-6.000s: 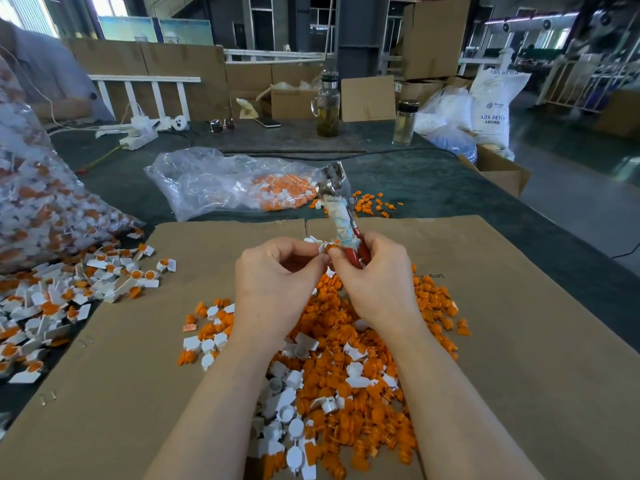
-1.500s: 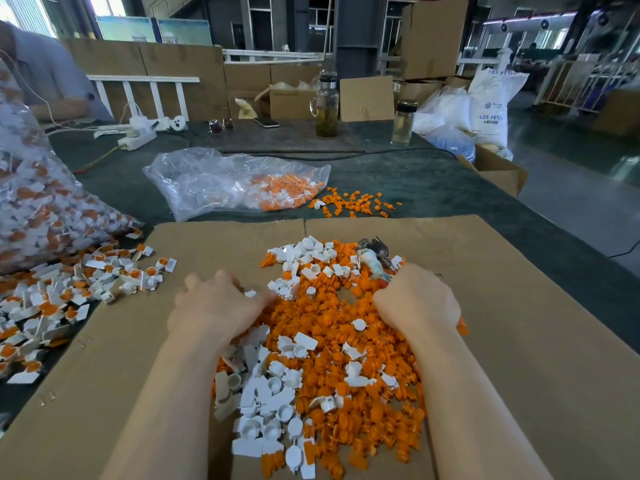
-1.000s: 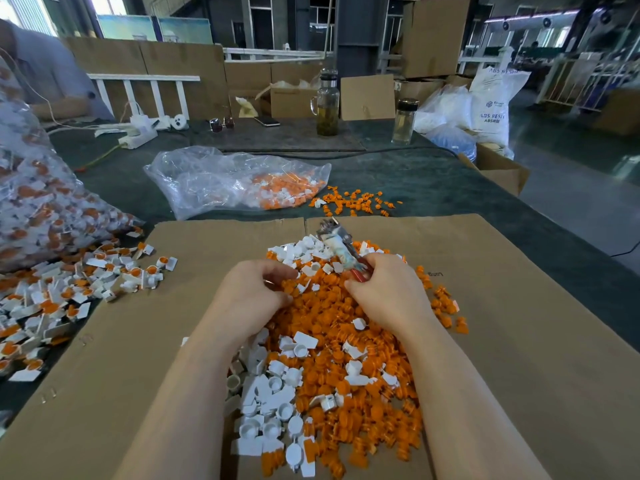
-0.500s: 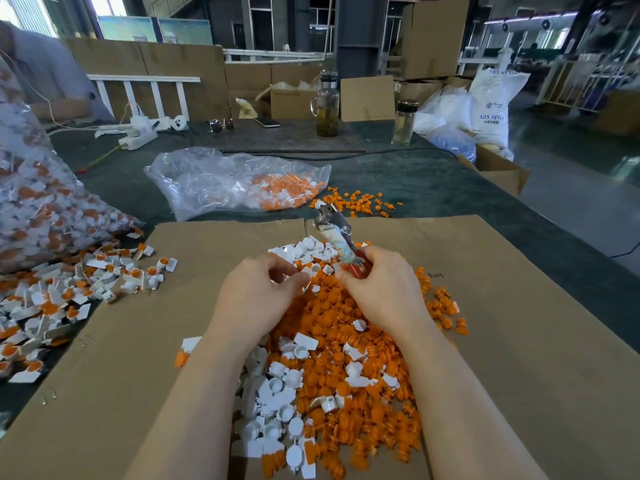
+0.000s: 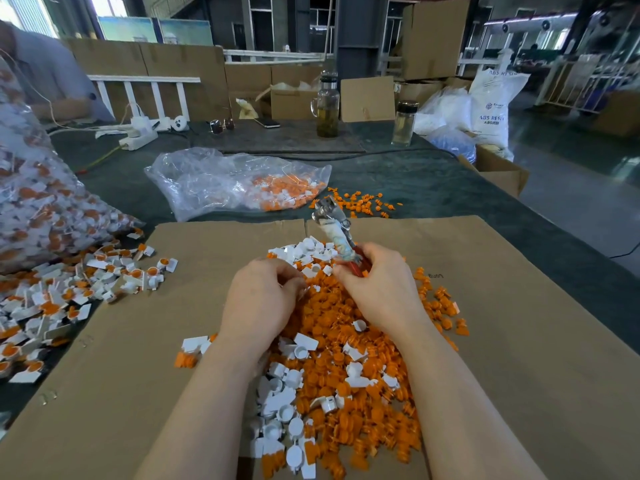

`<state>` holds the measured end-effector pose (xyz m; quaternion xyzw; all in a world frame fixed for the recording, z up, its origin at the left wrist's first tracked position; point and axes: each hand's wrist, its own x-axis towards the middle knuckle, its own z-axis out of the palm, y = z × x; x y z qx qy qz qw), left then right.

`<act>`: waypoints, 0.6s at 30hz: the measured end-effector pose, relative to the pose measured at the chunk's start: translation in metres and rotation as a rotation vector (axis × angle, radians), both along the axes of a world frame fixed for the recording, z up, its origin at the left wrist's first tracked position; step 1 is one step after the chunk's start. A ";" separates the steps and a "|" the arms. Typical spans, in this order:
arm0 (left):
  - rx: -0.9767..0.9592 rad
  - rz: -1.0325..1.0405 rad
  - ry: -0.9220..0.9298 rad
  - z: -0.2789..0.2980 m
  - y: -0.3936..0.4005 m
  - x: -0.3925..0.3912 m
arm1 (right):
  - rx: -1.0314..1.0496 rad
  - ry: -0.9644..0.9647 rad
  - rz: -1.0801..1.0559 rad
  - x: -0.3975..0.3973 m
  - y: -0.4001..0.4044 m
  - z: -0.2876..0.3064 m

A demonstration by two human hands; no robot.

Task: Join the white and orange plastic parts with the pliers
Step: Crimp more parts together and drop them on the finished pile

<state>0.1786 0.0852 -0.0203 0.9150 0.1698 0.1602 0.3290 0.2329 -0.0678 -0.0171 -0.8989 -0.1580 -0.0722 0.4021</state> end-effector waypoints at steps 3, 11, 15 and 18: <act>-0.107 0.028 -0.041 0.001 0.003 -0.001 | 0.038 0.023 0.011 0.000 -0.001 0.000; 0.133 -0.005 0.032 -0.004 -0.001 0.001 | 0.007 -0.020 -0.028 0.000 0.000 0.001; 0.205 -0.006 0.050 -0.007 0.000 0.002 | 0.020 -0.023 -0.010 -0.001 -0.001 0.001; 0.210 0.015 0.028 -0.006 0.000 0.002 | 0.020 -0.024 0.021 -0.001 0.000 0.001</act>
